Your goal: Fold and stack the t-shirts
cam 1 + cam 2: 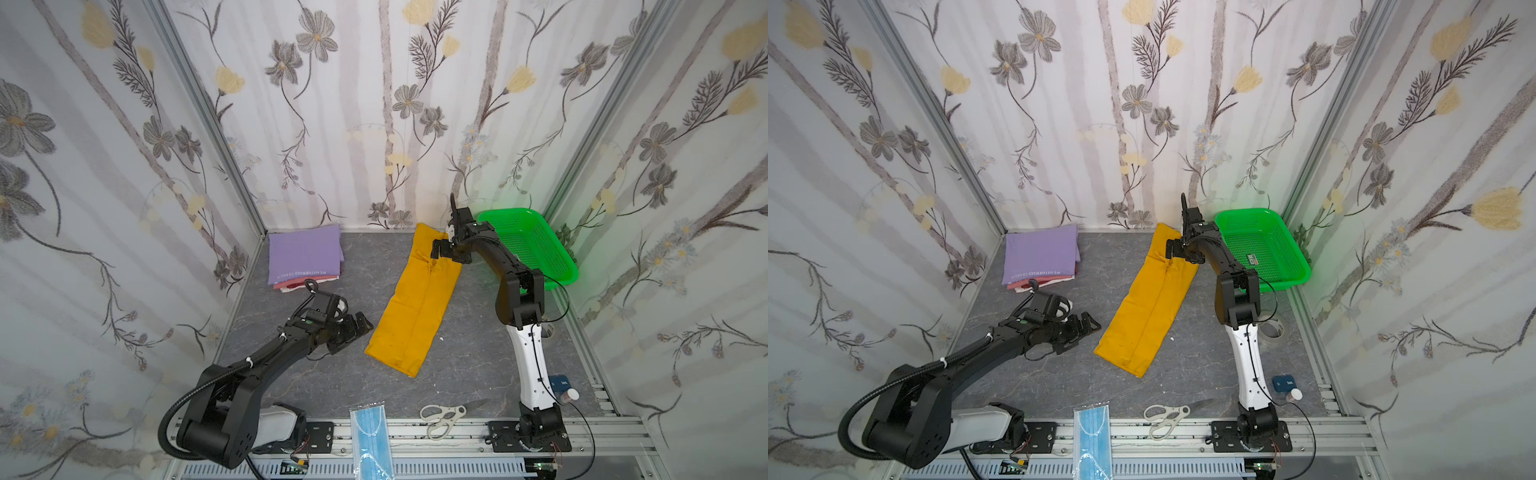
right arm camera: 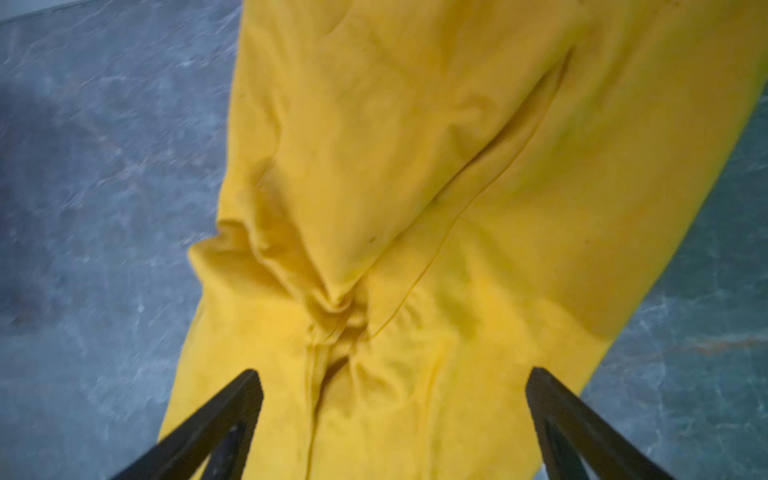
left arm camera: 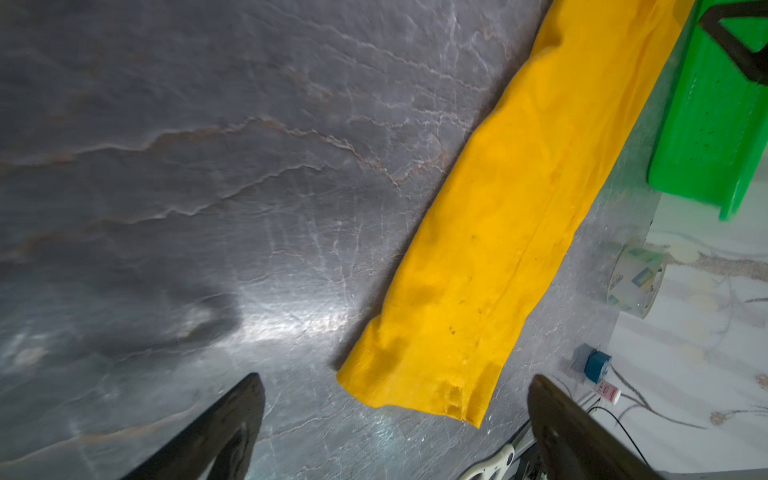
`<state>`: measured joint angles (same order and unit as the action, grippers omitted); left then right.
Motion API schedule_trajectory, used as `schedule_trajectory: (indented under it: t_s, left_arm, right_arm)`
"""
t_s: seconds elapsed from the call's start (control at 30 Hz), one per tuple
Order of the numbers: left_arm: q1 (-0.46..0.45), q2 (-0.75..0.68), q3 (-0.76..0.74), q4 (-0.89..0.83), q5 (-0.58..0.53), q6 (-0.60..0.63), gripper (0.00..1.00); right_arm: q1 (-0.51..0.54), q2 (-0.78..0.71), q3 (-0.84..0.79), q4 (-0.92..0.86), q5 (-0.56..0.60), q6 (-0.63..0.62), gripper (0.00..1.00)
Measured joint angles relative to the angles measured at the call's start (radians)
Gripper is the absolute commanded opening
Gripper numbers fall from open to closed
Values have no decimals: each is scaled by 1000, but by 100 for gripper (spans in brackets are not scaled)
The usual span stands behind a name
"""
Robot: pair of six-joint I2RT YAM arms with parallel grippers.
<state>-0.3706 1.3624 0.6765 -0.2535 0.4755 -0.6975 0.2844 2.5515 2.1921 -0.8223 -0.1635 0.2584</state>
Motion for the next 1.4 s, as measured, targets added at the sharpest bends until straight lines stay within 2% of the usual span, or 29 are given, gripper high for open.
schedule_trajectory:
  t_s: [0.1, 0.27, 0.37, 0.43, 0.5, 0.57, 0.63, 0.67, 0.77, 0.87, 1.23, 1.4]
  left_arm:
    - [-31, 69, 36, 21, 0, 17, 86]
    - [-48, 96, 17, -3, -28, 20, 80]
    - [-58, 90, -6, -8, -34, 43, 67]
    - [-62, 90, -21, -14, -31, 50, 55]
    - [-68, 98, -26, -18, -28, 65, 40]
    - [-74, 109, -31, -18, -23, 73, 38]
    - [-79, 111, -34, -15, -14, 76, 38]
    - [-80, 114, -34, -11, -11, 77, 34]
    - [-86, 123, -33, -9, -11, 90, 20]
    - [-86, 129, -32, -23, -25, 93, 1]
    - [-87, 139, -22, -38, -30, 103, 0]
    - [-87, 150, -14, -36, -21, 103, 0]
  right_arm:
    - [48, -240, -297, 74, -4, -26, 100]
    - [183, -713, -893, 299, -17, 5, 97]
    - [270, -876, -1170, 383, 15, 74, 93]
    - [352, -972, -1291, 430, 15, 108, 82]
    - [430, -1049, -1389, 509, 13, 157, 64]
    - [490, -1089, -1470, 560, 38, 215, 61]
    - [547, -1114, -1531, 589, 53, 266, 60]
    - [577, -1124, -1558, 614, 51, 293, 59]
    - [627, -1121, -1593, 676, 62, 364, 58]
    - [679, -1083, -1593, 732, 75, 415, 53]
    - [804, -958, -1580, 795, 97, 567, 39]
    - [835, -899, -1559, 769, 143, 620, 27]
